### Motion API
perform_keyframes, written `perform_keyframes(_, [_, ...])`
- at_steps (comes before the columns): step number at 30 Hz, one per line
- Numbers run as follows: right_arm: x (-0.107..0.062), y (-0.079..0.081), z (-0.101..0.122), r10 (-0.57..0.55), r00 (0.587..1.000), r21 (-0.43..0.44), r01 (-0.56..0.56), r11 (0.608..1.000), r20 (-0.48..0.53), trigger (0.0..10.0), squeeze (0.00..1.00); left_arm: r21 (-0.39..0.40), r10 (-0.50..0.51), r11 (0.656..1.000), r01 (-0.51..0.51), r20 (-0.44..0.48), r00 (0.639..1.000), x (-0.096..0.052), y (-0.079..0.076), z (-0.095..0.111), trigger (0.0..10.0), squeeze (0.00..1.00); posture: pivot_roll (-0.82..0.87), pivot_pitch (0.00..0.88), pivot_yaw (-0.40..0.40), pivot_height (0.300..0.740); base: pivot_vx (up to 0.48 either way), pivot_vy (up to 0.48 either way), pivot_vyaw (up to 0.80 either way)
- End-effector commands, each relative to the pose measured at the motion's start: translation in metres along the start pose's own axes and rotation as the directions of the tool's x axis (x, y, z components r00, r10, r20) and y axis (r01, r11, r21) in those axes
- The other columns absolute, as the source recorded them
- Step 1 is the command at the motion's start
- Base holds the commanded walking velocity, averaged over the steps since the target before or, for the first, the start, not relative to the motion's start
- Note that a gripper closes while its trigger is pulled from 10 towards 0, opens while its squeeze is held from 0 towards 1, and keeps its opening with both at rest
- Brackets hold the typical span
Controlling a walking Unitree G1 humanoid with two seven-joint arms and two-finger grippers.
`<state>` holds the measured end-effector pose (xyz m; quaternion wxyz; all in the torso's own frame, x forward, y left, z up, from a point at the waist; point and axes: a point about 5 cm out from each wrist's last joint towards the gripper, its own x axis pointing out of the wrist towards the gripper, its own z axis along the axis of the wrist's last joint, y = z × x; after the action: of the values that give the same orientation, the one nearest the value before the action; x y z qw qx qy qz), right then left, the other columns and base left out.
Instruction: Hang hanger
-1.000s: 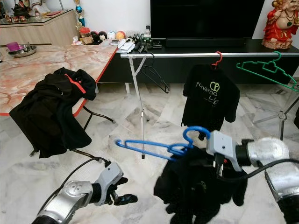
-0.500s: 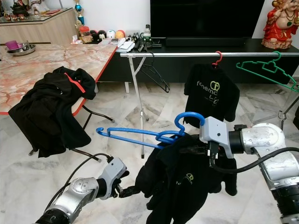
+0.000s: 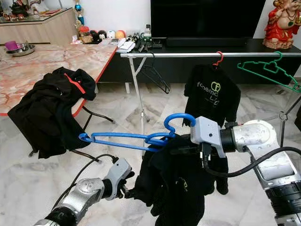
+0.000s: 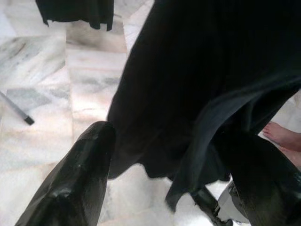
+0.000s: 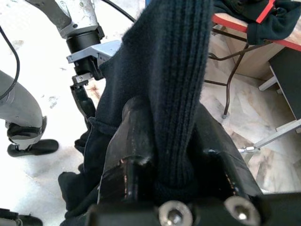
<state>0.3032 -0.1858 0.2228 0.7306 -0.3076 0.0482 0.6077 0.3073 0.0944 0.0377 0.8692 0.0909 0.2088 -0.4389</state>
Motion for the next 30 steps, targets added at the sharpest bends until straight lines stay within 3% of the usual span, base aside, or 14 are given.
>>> perform_keyframes(1, [0.001,-0.0028,0.0153,0.005,0.999,-0.06,-0.003,0.998,0.036,0.0,0.0,0.003,-0.001,1.0,0.001,-0.015,1.0,-0.0009,0.002,-0.0019,10.0,0.0,-0.02,0.028,0.003,0.74,0.0,0.0,0.0])
perform_keyframes(2, [0.0014,-0.0036,0.0166,-0.003,0.999,-0.063,0.005,0.998,0.041,0.0,0.0,0.001,-0.009,1.0,0.009,-0.016,1.0,-0.0001,0.0009,-0.0019,10.0,0.0,-0.02,0.028,0.003,0.74,0.0,0.0,0.0])
perform_keyframes(3, [0.0016,-0.0046,0.0173,-0.011,0.999,-0.064,0.014,0.998,0.045,0.0,0.0,-0.001,-0.015,1.0,0.015,-0.019,1.0,0.0006,0.0001,-0.0022,4.7,0.0,-0.03,0.024,0.005,0.74,0.0,0.0,0.0])
perform_keyframes(4, [0.0017,-0.0051,0.0175,-0.015,0.999,-0.064,0.018,0.998,0.047,0.0,0.0,-0.001,-0.018,1.0,0.018,-0.02,1.0,0.0009,-0.0003,-0.0024,4.7,0.0,-0.03,0.024,0.005,0.74,0.0,0.0,0.0])
perform_keyframes(5, [0.0019,-0.0057,0.0177,-0.02,0.999,-0.063,0.023,0.998,0.049,0.0,0.0,-0.003,-0.021,1.0,0.021,-0.022,1.0,0.0014,-0.0009,-0.0028,3.4,0.0,-0.03,0.021,0.006,0.74,0.0,0.0,0.0])
perform_keyframes(6, [0.0021,-0.006,0.0175,-0.023,0.999,-0.062,0.026,0.998,0.049,0.0,0.0,-0.004,-0.021,1.0,0.021,-0.023,1.0,0.0017,-0.0013,-0.003,0.0,0.0,-0.03,0.021,0.006,0.74,0.0,0.0,0.0])
perform_keyframes(30, [0.005,-0.0077,0.0165,-0.048,0.997,-0.059,0.051,0.997,0.057,0.0,0.0,-0.023,-0.044,0.999,0.043,-0.012,0.999,0.0045,-0.0058,-0.0054,0.0,0.0,-0.03,0.005,0.009,0.74,0.0,0.0,0.0])
